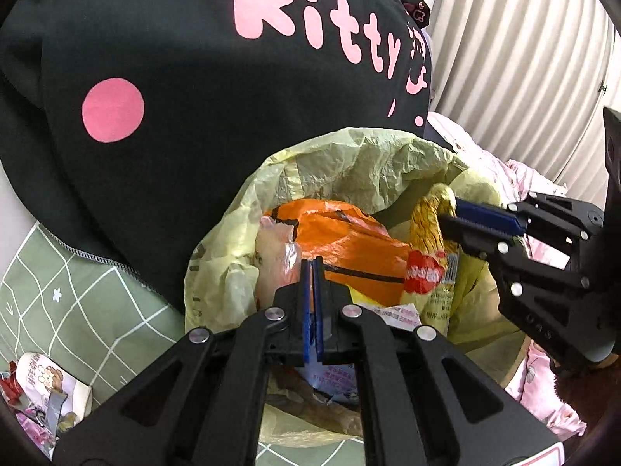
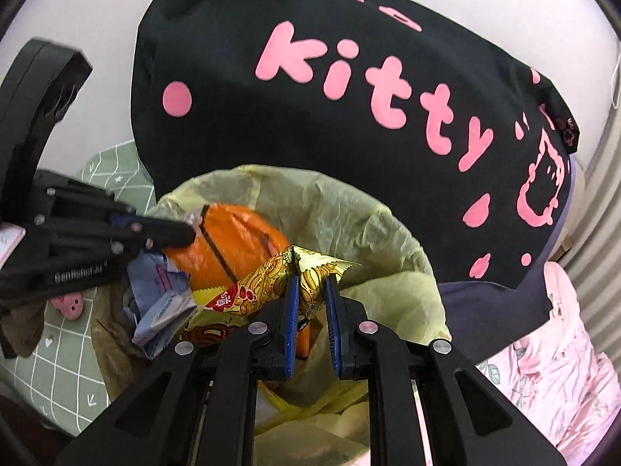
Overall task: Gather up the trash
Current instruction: 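Carry both wrappers to the yellow trash bag and open both grippers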
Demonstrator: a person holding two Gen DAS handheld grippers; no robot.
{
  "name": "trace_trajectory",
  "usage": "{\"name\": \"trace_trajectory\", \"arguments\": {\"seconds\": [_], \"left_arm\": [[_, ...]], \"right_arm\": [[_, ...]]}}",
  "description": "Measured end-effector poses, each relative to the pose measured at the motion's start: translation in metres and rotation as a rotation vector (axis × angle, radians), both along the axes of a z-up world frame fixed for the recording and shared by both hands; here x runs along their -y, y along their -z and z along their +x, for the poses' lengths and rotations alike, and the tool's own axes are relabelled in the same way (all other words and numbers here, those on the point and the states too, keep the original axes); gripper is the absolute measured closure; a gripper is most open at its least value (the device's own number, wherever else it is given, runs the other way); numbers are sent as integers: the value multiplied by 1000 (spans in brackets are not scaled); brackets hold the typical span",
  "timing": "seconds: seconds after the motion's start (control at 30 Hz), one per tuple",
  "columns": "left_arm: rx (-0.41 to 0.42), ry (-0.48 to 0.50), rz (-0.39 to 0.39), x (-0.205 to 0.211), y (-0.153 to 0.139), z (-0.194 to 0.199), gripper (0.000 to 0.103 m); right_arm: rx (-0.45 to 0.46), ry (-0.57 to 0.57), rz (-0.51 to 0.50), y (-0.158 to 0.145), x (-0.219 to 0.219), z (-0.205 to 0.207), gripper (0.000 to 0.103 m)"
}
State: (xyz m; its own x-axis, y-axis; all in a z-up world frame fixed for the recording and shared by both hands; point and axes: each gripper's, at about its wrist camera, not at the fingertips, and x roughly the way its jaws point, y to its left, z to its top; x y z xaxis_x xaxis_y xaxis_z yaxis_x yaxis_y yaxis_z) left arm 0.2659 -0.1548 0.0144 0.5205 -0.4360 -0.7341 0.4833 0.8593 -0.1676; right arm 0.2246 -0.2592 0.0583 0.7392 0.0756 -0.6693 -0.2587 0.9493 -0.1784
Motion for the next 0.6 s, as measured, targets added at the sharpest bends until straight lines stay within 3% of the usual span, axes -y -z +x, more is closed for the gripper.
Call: {"name": "trace_trajectory", "arguments": {"seconds": [0.17, 0.33, 0.43, 0.5, 0.6], "left_arm": [[-6, 13, -8, 2, -2, 5, 101], [-38, 44, -99, -8, -11, 7, 100], [-65, 58, -159, -19, -17, 8, 84], [-46, 63, -174, -26, -25, 6, 76], [0, 60, -181, -31, -38, 5, 67]], "right_arm": [[-3, 58, 28, -3, 12, -3, 89], [-46, 103, 42, 0, 20, 0, 88], [-44, 126, 47, -2, 21, -1, 86], [-15, 138, 61, -7, 21, -6, 68], [-7, 135, 68, -11, 20, -7, 66]]}}
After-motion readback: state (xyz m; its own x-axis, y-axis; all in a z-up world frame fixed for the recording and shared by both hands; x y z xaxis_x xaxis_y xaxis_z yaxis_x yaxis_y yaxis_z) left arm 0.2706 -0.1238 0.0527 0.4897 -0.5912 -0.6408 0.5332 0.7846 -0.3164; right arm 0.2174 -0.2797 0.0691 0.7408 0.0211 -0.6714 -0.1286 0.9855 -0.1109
